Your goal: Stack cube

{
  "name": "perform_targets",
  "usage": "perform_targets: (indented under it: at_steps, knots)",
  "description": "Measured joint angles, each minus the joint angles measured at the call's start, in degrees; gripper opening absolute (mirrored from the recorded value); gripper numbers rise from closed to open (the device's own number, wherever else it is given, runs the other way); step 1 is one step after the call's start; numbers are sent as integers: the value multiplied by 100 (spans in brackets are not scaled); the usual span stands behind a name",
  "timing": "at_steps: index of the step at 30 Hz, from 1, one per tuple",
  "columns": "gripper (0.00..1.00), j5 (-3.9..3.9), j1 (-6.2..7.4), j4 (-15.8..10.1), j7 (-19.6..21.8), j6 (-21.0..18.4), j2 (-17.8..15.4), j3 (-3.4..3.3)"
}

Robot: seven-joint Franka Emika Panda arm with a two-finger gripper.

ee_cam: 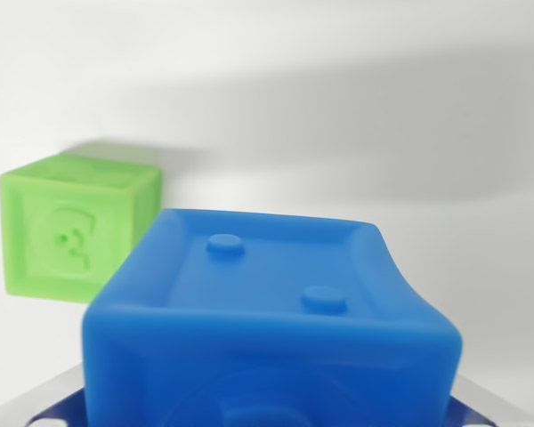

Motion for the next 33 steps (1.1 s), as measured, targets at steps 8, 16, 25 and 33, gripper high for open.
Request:
perform_targets:
  at_steps: [8,16,25,33]
  knots:
    - [0,-1,144,53,300,-54,0,0]
    - [0,-1,292,119,602,-114,0,0]
    - [0,-2,447,191,926,-183,4,0]
    - [0,-2,579,272,1204,-233,25,0]
